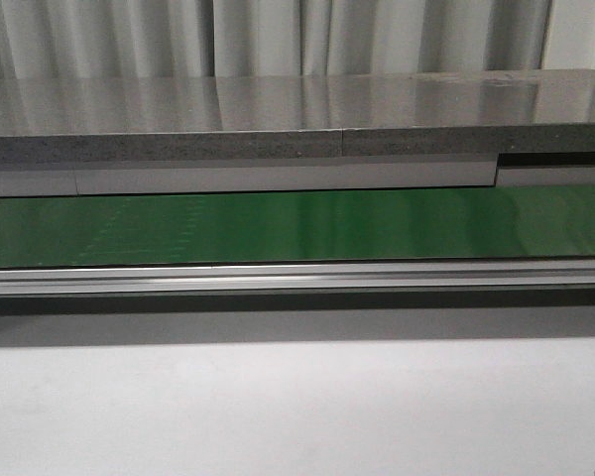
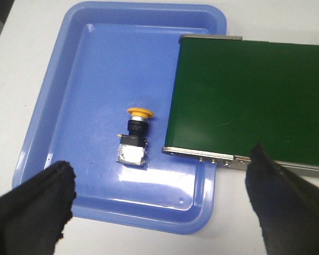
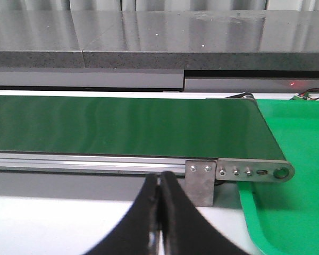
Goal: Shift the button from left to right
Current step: 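Lower the left gripper and close it on the yellow-capped button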
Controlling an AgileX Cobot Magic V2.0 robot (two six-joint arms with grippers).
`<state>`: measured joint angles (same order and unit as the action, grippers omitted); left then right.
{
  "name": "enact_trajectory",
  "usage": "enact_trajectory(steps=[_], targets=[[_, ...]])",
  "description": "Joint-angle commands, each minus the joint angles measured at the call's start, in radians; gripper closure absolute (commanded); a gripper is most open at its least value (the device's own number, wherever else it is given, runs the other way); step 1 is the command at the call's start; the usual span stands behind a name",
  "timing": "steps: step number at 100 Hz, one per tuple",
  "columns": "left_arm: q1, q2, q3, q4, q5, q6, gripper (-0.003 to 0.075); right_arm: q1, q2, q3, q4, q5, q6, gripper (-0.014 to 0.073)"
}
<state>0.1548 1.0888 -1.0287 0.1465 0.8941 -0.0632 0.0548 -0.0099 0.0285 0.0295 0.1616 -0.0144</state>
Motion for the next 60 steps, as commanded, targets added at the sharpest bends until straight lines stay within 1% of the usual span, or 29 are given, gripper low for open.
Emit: enact_trajectory(steps=[1, 8, 16, 24, 29, 42, 60], targets=[[0.067, 0.069, -0.082, -0.093, -0.023, 0.121, 0.0101, -0.001, -0.021, -0.015, 0.003, -0.084, 0.001, 0.0662], [0.128, 0.14, -0.116, -0.17, -0.023, 0.199, 0.0101, -0.001, -0.021, -0.015, 0.003, -0.084, 0.001, 0.0662], [0.192, 0.232, -0.151, -0.232, -0.023, 0.249, 0.0101, -0.001, -0.021, -0.015, 0.003, -0.084, 0.001, 0.0662], [0.243, 0.317, -0.192, -0.25, -0.023, 0.291, 0.0101, -0.001, -0.021, -0.015, 0.003, -0.084, 0.001, 0.0662], [0.269, 0.369, -0.214, -0.25, -0.023, 0.293, 0.0101, -0.001, -0.021, -0.015, 0.003, -0.084, 0.001, 0.0662], [0.3, 0.486, -0.237, -0.254, -0.026, 0.293, 0.0101, -0.001, -0.021, -0.015, 0.003, -0.084, 0.001, 0.0662], [0.3, 0.594, -0.237, -0.254, -0.03, 0.293, 0.0101, -0.001, -0.021, -0.015, 0.003, -0.084, 0.001, 0.0662]])
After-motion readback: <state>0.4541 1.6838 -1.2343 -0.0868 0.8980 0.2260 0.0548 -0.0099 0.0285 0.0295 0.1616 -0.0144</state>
